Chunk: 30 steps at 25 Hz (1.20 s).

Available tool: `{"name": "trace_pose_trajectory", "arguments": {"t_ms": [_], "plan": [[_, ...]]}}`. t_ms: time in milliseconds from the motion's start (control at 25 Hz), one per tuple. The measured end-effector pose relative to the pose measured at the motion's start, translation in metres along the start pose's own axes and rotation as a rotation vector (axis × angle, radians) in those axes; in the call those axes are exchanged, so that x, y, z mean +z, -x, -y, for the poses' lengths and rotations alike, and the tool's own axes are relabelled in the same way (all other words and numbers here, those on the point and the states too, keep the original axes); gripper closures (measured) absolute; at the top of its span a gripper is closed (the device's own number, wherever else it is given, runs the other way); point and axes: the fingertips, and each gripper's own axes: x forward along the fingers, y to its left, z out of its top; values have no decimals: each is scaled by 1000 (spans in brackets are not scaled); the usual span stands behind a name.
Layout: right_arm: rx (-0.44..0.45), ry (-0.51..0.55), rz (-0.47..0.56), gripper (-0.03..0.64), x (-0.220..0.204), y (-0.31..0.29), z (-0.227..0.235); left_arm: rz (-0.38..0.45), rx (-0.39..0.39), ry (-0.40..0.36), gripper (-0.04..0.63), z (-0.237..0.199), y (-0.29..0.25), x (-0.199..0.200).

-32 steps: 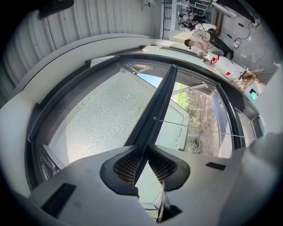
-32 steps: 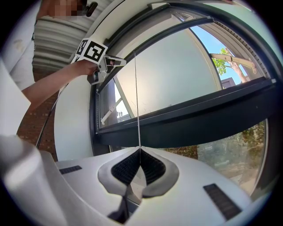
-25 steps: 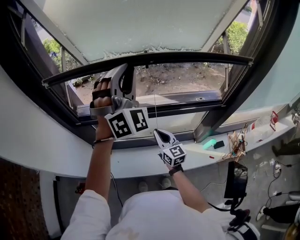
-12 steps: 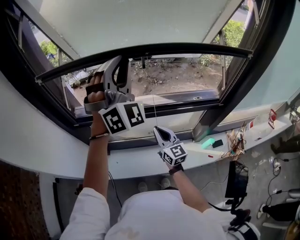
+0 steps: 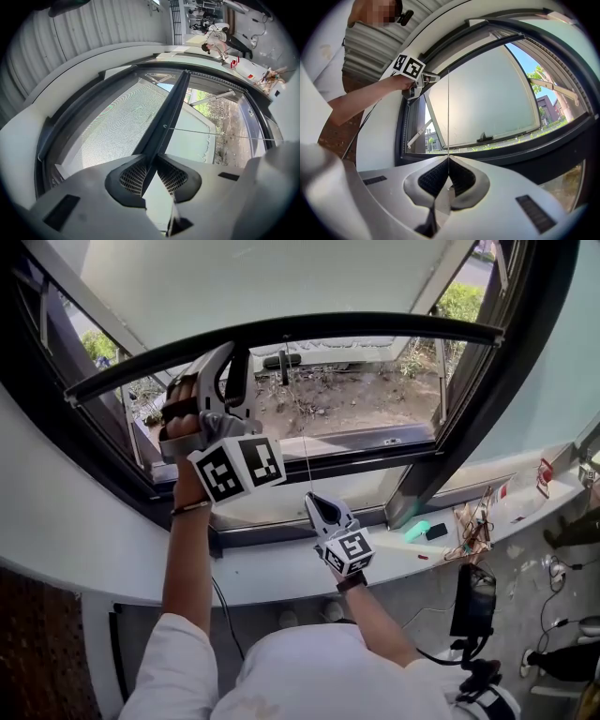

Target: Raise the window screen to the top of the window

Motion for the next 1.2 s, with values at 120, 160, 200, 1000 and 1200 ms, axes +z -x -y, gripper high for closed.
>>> {"name": "trace_pose_trajectory", "arguments": {"t_ms": [120, 160, 200, 1000, 1200], "plan": [[-7, 0, 10, 615, 7, -1, 2, 5, 2, -2, 541, -6, -4, 2], [-8, -1, 13, 615, 10, -1, 1, 7, 4, -1, 541, -8, -5, 3], [-5, -1, 14, 615, 11, -1, 0, 9, 5, 1, 541, -9, -5, 4], [10, 14, 84, 615, 65, 0, -14, 53, 45, -40, 541, -52, -20, 26], [13, 9, 108, 615, 79, 0, -18, 61, 60, -57, 541, -65, -22, 29]]}}
